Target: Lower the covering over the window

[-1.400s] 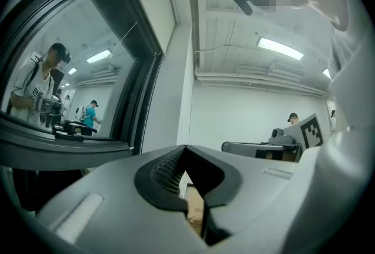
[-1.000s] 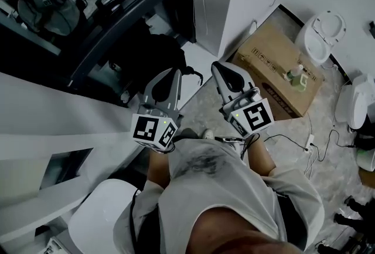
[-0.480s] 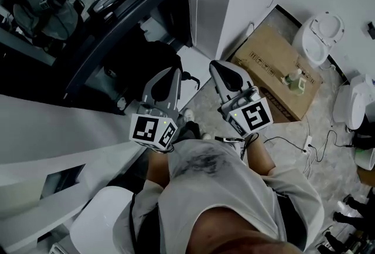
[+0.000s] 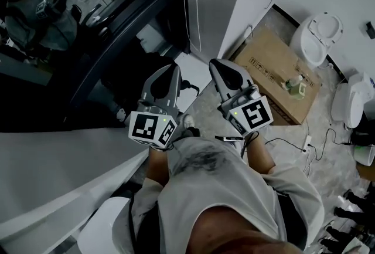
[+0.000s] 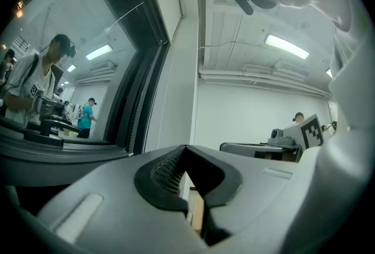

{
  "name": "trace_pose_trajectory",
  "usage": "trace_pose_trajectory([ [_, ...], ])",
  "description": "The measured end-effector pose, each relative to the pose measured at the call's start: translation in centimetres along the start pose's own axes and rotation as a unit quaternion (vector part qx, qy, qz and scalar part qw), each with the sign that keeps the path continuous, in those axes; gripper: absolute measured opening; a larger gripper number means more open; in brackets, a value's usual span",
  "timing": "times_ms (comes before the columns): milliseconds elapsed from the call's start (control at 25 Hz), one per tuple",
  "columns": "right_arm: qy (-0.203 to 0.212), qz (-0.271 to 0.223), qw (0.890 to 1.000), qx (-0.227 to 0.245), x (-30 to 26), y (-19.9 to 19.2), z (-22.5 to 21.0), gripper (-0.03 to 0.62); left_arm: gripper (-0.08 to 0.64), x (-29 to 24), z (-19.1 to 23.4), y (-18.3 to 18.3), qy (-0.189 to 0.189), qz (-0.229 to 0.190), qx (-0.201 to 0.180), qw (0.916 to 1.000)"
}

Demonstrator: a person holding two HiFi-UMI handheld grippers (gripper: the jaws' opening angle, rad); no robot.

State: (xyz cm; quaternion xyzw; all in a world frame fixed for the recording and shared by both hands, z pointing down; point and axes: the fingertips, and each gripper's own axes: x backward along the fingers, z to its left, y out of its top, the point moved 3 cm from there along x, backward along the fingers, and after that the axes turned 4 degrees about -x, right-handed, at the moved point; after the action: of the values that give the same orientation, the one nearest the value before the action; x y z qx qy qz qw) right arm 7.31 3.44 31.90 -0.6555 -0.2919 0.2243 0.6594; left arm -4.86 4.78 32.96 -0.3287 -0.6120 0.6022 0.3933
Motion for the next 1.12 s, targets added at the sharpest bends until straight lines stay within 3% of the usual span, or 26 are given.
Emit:
trace_pose_trajectory([
  [640, -0.029, 0.011, 1.0, -0.002, -7.2, -1.0, -2.4, 0.017, 0.003, -4.7, 6.6, -0.9, -0.03, 0.011, 0.004, 0.9995],
  [1120, -0.052, 0.026, 0.998, 0.01, -10.4, -1.7, -5.0, 0.017, 0.003, -8.7, 9.2, -1.3, -0.056, 0.015, 0.011, 0.9983],
])
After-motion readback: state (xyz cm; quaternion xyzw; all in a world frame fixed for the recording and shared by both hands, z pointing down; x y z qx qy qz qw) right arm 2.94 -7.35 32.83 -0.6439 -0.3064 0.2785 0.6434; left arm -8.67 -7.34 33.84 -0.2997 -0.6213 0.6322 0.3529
